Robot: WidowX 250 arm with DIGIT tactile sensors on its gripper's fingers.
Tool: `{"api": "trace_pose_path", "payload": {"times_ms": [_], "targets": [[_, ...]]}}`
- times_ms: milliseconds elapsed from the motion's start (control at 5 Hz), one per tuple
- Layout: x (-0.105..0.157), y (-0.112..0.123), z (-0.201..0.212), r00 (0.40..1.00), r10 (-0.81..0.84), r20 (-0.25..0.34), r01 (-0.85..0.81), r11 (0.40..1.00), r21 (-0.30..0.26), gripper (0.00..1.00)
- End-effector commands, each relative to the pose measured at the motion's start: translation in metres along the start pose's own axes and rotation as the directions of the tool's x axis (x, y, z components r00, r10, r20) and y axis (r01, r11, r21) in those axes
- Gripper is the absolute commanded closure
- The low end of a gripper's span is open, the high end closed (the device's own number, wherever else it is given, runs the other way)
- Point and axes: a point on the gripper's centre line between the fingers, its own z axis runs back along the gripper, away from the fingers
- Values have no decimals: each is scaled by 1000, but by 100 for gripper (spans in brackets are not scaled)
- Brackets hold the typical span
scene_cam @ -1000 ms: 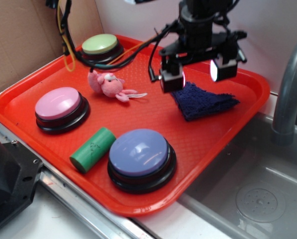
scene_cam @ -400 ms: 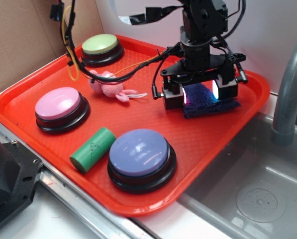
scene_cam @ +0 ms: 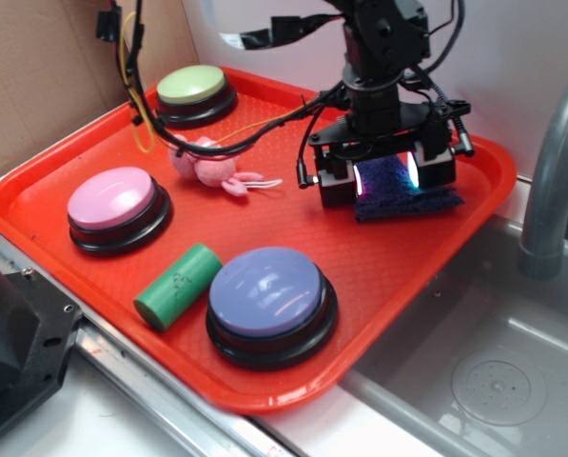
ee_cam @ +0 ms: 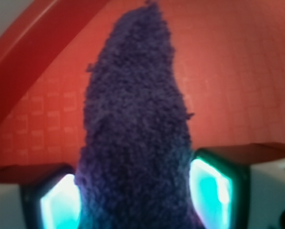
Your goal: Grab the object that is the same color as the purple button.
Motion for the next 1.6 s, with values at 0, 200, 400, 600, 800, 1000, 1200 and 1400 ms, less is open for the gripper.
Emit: {"api": "trace_pose_path", "payload": {"times_ms": [0, 200, 400, 600, 800, 1000, 1200, 1400], "targets": [[24, 19, 28, 978, -183, 97, 182, 983, 25, 100], [29, 18, 45, 943, -302, 138, 298, 953, 52, 100], [43, 22, 94, 902, -420, 102, 414, 907, 71, 100], [48, 28, 144, 881, -470, 50, 464, 880, 98, 100], [54, 43, 191, 868, -497, 12, 493, 865, 94, 100], [57, 57, 216, 872, -487, 36, 483, 871, 89, 100], [57, 65, 226, 850, -525, 36, 517, 846, 135, 100], [62, 66, 227, 812, -583, -30, 577, 794, 194, 100]]}}
